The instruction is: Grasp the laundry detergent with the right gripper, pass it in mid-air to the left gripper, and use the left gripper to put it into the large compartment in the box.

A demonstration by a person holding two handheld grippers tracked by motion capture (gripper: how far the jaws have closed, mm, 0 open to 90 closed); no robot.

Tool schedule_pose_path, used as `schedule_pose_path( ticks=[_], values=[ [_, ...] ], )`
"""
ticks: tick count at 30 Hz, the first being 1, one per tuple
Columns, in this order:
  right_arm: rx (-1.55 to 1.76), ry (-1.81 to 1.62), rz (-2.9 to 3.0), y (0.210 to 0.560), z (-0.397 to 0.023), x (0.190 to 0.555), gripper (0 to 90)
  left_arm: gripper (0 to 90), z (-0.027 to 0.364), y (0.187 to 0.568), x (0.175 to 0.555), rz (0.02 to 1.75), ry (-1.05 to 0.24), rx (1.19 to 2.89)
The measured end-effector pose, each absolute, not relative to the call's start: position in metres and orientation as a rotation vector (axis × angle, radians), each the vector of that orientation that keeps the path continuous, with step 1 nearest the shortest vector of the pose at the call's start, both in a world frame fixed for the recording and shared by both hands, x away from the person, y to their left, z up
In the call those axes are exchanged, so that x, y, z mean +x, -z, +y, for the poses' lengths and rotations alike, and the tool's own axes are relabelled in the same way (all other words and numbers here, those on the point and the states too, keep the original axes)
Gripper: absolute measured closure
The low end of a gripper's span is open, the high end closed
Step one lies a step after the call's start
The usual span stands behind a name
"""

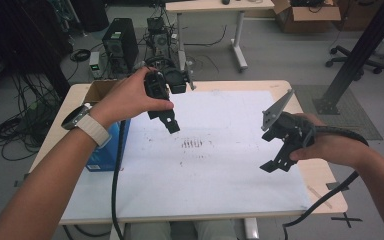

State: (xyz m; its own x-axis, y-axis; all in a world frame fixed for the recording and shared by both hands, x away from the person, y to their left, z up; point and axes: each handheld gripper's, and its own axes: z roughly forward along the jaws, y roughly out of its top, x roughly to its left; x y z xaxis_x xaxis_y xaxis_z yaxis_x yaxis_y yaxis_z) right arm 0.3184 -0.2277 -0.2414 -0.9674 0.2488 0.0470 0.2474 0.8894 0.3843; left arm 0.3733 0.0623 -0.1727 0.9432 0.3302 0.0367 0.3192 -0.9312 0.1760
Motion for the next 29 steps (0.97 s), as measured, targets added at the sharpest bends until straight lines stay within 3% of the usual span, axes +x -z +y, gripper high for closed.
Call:
schedule_pose_path(
  ticks=[29],
  values=[
    [0.397, -0.627, 3.047, 0.2429, -0.2285, 0.3172, 6.6, 5.5, 0.0607, 0.1748, 0.3731, 0.498, -0.102, 2.93]
  ],
)
